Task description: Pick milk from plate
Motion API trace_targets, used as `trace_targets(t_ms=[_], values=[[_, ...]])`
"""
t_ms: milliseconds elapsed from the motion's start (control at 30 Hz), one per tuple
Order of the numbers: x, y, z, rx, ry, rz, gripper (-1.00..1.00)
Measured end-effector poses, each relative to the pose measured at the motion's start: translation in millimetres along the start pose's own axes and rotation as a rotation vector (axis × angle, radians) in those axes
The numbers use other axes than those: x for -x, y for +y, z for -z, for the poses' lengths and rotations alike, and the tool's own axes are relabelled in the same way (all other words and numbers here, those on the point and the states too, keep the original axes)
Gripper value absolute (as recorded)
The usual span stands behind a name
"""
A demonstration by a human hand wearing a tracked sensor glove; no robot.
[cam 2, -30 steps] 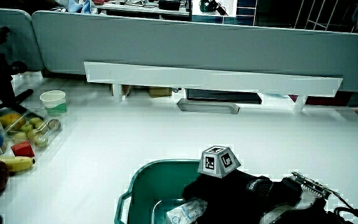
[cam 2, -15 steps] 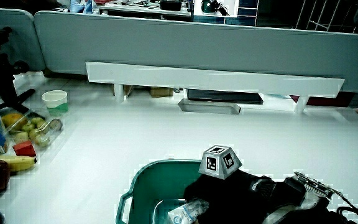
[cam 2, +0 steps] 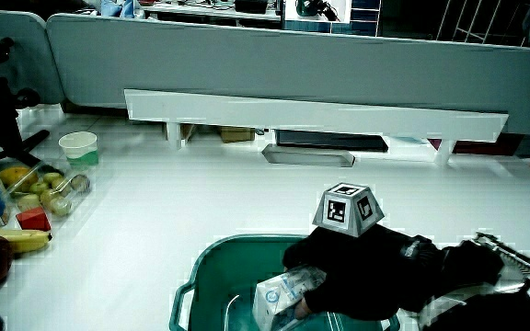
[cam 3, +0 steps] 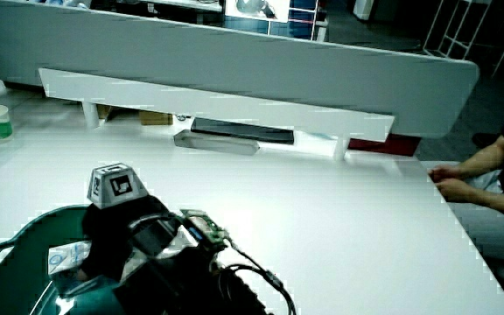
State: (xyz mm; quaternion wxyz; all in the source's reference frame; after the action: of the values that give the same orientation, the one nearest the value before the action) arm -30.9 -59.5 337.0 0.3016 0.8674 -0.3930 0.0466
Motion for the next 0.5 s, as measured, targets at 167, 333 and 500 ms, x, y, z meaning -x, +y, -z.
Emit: trace_targets(t_ms=[167,333,500], values=[[-8.9,-18,-13.7,-0.027,0.041,-0.001,1.0],[-26.7,-26,-12.7,0.025,0.009,0.033,1.0],[-38.1,-48,-31.4,-0.049,0.1,0.034,1.0]])
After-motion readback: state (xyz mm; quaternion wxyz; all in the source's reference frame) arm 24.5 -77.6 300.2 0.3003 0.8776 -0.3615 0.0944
